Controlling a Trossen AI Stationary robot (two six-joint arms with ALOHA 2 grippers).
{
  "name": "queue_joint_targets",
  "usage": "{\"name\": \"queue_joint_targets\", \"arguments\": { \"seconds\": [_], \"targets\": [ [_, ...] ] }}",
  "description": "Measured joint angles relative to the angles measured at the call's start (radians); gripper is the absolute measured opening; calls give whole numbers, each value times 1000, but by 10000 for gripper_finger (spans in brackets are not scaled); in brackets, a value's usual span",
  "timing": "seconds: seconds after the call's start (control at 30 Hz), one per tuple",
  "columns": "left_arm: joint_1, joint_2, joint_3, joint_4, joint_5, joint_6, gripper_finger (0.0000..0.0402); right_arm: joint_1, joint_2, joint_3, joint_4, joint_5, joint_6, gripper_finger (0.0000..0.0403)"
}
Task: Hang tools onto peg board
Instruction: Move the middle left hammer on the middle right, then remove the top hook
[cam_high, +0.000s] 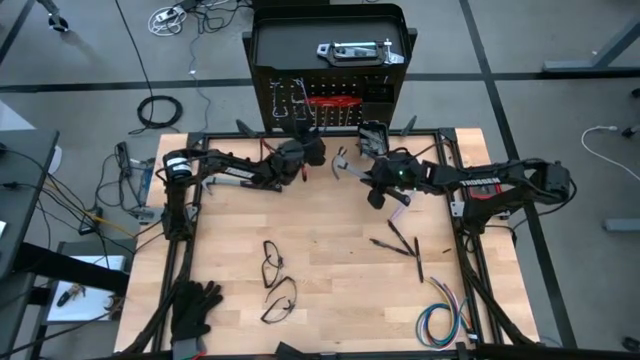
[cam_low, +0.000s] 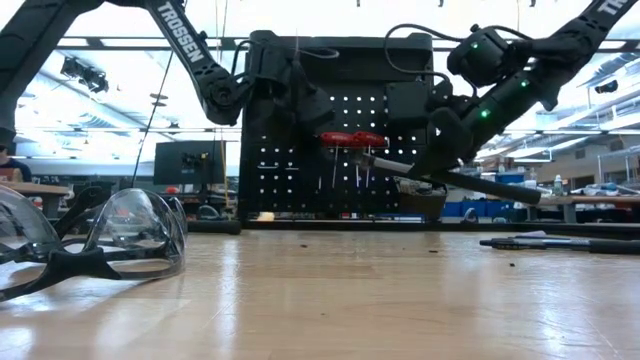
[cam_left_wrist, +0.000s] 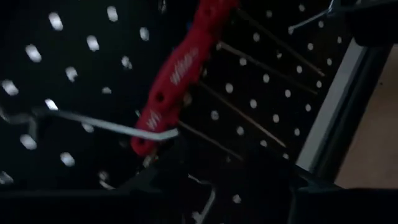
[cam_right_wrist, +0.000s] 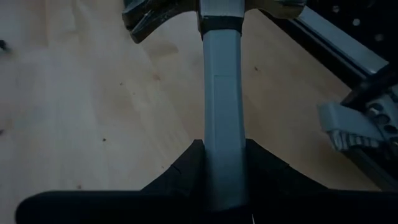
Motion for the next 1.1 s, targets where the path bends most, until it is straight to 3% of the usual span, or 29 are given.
{"name": "queue_joint_targets", "arguments": {
  "seconds": [0.23, 0.43, 0.77, 1.1],
  "targets": [
    [37, 0, 0, 17, 33, 205, 152, -37, 11, 0, 2, -144, 1, 92],
    [84, 0, 0, 18, 142, 354, 152, -37, 104, 0, 13, -217, -30, 92],
    [67, 0, 0, 6, 107, 376, 152, -44, 274, 2, 72, -261, 5, 92],
    [36, 0, 0, 17, 51, 455, 152, -56, 269, 3, 78, -255, 47, 176]
  ]
}}
